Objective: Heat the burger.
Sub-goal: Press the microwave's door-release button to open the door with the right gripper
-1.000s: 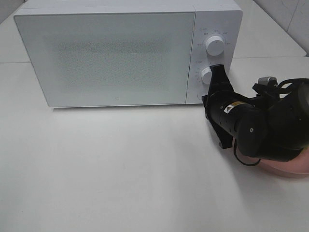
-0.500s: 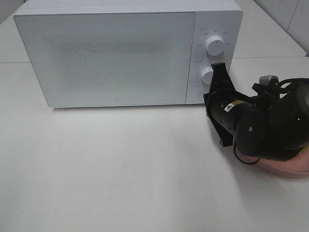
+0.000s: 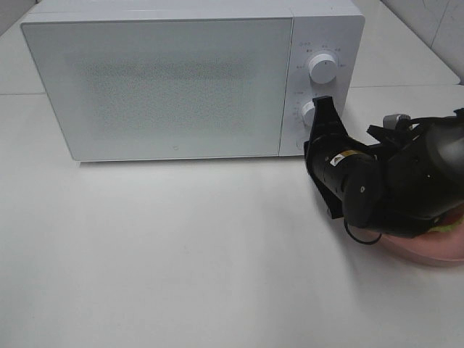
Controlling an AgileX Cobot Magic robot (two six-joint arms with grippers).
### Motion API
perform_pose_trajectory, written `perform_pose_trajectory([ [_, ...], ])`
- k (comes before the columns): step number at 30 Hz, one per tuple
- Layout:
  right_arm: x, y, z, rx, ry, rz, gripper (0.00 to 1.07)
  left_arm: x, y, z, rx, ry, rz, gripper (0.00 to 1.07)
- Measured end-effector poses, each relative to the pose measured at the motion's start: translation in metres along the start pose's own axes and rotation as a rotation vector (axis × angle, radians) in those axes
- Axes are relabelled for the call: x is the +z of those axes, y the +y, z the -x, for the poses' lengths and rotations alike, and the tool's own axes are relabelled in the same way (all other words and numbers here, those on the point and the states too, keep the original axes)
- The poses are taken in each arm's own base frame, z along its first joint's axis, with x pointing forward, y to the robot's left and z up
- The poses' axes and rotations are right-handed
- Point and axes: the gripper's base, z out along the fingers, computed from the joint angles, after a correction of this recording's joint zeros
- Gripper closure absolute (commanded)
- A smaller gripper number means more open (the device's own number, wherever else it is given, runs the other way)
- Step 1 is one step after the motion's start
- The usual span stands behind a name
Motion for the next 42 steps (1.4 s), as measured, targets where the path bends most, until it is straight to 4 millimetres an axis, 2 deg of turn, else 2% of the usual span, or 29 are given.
perform_pose_trajectory([
  [5,0.006,0.006,-0.003,-0.003,-0.008,0.014,1.07,0.0,0.0,0.0,0.0,0.0,0.0,1.06],
  [10,0.013,-0.008,-0.005,-0.006,-0.014,-0.033,1.07,0.0,0.0,0.0,0.0,0.0,0.0,1.06],
  [19,0.022,-0.004,-0.009,0.006,-0.005,-0.013,1.07,0.0,0.0,0.0,0.0,0.0,0.0,1.06],
  [30,0.027,-0.006,-0.005,0.001,-0.02,-0.005,1.07,0.0,0.0,0.0,0.0,0.0,0.0,1.06],
  [35,0.035,0.003,0.004,-0.006,-0.02,0.028,1.07,0.0,0.0,0.0,0.0,0.0,0.0,1.06],
  [42,0.04,0.0,0.012,0.011,-0.023,-0.012,1.07,0.0,0.0,0.0,0.0,0.0,0.0,1.06],
])
